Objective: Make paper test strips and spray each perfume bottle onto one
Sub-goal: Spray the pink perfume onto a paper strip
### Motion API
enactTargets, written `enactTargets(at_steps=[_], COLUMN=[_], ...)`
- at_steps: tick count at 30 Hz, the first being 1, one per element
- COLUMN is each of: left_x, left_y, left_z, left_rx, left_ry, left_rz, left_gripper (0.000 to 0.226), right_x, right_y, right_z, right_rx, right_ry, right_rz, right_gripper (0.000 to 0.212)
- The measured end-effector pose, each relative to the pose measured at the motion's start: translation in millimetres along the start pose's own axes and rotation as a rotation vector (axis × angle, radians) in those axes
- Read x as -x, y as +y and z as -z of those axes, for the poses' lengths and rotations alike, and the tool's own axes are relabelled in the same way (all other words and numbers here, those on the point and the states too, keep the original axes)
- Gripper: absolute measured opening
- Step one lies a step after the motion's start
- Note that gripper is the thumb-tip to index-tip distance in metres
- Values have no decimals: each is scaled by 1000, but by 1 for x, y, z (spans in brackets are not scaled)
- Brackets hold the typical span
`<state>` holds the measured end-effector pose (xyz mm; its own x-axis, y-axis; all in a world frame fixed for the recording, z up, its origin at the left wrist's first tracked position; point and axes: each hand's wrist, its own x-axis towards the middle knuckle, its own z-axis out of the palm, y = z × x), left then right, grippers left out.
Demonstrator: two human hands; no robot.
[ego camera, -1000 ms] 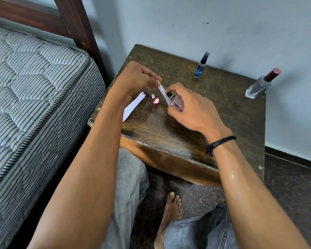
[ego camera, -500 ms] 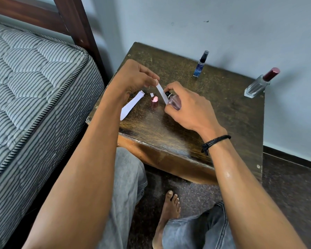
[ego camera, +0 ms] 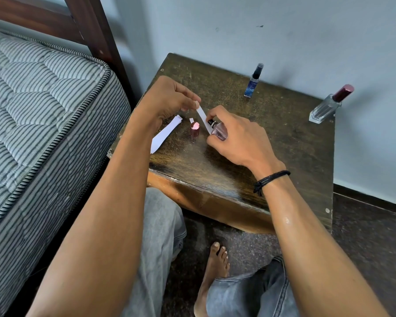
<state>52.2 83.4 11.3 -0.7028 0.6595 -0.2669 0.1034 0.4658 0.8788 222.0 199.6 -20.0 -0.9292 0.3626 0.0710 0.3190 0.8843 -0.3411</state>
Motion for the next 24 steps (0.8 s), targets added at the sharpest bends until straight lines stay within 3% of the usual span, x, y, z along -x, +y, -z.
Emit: enactTargets(at_steps=[12,18,24], left_x=[-2,-6,-5], left_y=[-2,-3,1], left_z=[-1,-11,-19], left_rx=[-24,-172,-321], left_ry=[-1,-37,-91], left_rz=[-16,-70,-143], left_gripper=[16,16,16], right_x=[-1,-4,-4], right_y=[7,13,14], right_z=[9,17,28], right_rx=[-137,-382,-719], right_ry=[-37,-19,47], right_rz=[-39,-107,-234], right_gripper=[36,49,41])
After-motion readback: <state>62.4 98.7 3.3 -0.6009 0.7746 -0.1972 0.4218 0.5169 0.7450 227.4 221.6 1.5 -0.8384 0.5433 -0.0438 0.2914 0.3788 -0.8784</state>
